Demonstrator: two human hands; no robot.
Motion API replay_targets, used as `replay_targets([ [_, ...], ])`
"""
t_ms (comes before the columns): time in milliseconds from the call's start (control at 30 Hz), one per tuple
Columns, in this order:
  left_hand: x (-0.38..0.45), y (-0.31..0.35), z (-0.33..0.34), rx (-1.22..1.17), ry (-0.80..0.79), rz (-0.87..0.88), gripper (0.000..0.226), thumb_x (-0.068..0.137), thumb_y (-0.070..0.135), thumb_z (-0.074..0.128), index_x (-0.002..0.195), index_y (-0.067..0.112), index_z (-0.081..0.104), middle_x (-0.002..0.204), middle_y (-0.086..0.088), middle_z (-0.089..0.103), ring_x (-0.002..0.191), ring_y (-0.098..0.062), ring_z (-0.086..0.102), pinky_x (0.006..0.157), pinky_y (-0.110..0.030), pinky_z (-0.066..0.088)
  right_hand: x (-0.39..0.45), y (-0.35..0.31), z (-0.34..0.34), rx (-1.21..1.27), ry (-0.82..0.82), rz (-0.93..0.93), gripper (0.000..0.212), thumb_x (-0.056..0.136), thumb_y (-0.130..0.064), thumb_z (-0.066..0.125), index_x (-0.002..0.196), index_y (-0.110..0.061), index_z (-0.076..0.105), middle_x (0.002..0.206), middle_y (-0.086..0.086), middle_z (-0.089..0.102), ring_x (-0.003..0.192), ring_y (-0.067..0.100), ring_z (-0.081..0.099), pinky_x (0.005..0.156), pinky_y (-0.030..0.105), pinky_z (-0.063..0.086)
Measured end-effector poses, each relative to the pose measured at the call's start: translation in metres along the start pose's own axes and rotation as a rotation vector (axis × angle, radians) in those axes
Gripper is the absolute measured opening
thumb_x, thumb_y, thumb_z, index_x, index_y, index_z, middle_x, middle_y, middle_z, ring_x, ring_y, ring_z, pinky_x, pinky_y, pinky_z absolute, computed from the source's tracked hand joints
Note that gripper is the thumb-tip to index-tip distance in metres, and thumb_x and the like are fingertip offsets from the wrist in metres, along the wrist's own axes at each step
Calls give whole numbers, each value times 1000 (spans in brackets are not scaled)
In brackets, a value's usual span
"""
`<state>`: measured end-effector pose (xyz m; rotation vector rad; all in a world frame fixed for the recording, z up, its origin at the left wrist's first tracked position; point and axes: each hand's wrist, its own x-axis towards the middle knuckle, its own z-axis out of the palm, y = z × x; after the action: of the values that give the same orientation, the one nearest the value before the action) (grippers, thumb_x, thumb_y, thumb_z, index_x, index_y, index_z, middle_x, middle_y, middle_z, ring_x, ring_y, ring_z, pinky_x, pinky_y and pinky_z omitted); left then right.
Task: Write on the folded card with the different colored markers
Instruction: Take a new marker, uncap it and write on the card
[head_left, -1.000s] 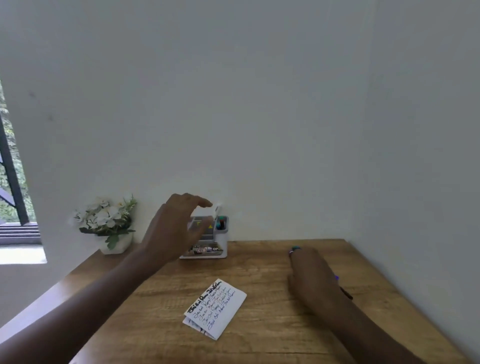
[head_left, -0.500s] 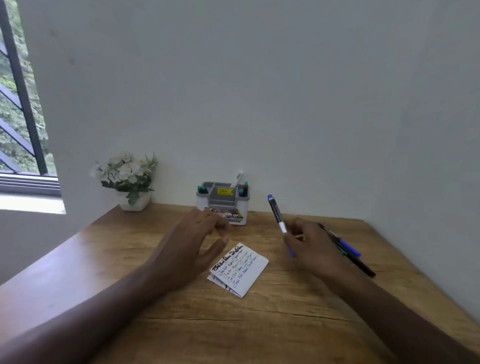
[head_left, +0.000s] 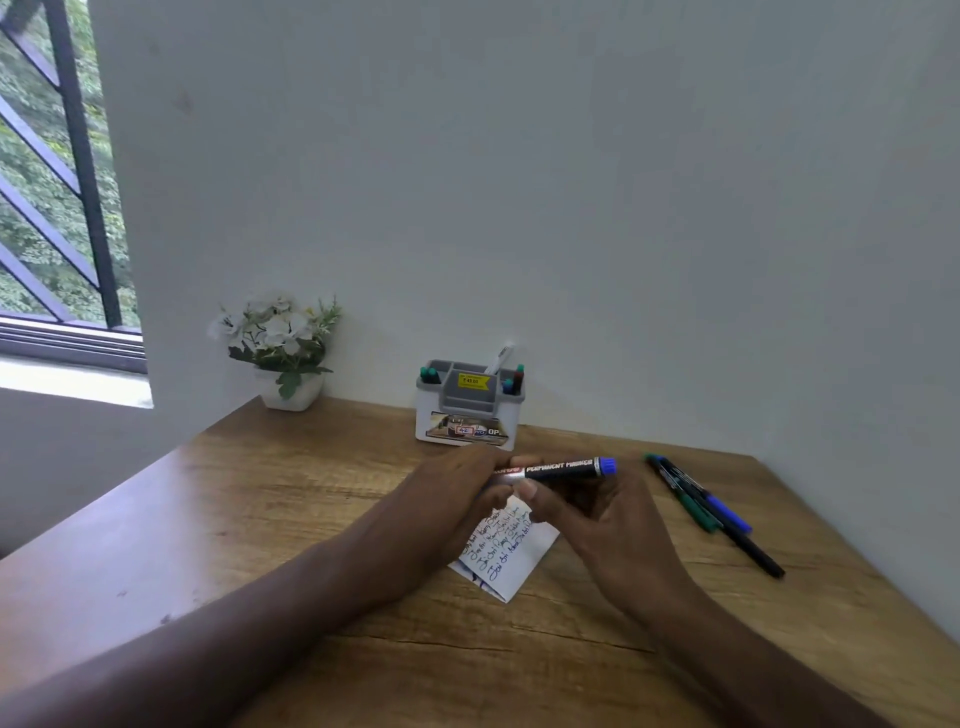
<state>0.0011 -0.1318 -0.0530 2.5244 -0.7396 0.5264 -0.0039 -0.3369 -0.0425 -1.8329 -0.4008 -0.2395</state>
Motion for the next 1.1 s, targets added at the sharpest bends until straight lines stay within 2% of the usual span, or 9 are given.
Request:
replay_targets([
  [100,-2,6,1,-47,-47,-12,28,114,44,36,129,27,52,114,15,60,97,0,56,77,-21,45,-4,2,4,-47,12,-125,23,82,-48,74,104,-40,76,97,-19,81,94,4,76,80,27,63],
  [200,-6,10,0,-124,-10,60,37,115,48,27,124,25,55,100,14,62,90,-9,60,75,-29,47,-8,-2,7,9,16,-192,19,86,-43,68,102,-37,76,93,-15,81,90,7,76,77,21,60],
  [367,-7,7,4,-76,67,79,47,114,49,23,131,20,55,82,14,59,72,-10,57,63,-23,41,-10,-5,12,70,-8,-157,26,91,-37,67,111,-23,76,95,-2,81,86,19,77,83,44,64],
  [433,-8,5,4,-83,80,74,48,113,50,24,140,21,53,75,19,54,65,-9,56,58,-20,37,-9,-4,11,79,-28,-155,27,91,-37,67,112,-23,76,96,-1,81,87,20,77,85,45,64],
  [600,-10,4,-2,-145,38,56,52,106,67,27,145,38,45,72,10,62,64,-11,60,54,-21,39,-10,-7,6,69,-50,-172,23,87,-42,64,105,-32,75,94,-7,80,88,14,76,81,29,64],
  [700,-9,-6,-12,-78,59,-21,53,95,82,26,138,54,35,73,8,61,71,-10,60,55,-21,41,-2,-10,-5,149,87,-123,25,93,-40,59,103,-21,73,87,7,78,76,15,74,73,29,64],
  [800,-12,-21,-20,40,22,-12,49,99,76,39,144,56,40,69,9,54,68,-8,55,54,-26,39,3,-8,-19,317,113,10,29,101,-32,55,106,-6,67,90,18,78,74,25,75,67,29,64],
  [1000,-13,-24,-18,228,-262,14,46,98,76,41,144,71,38,69,16,52,65,-1,50,59,-27,37,-2,8,-12,104,-16,153,29,83,-13,84,109,-13,72,100,2,82,97,20,79,87,40,64],
  [1100,-11,-28,-17,245,-264,9,48,96,79,42,143,69,40,72,14,54,66,-2,51,57,-26,34,-7,7,-10,-38,-105,152,16,79,-8,85,91,-14,77,92,-8,82,89,0,75,78,17,59],
])
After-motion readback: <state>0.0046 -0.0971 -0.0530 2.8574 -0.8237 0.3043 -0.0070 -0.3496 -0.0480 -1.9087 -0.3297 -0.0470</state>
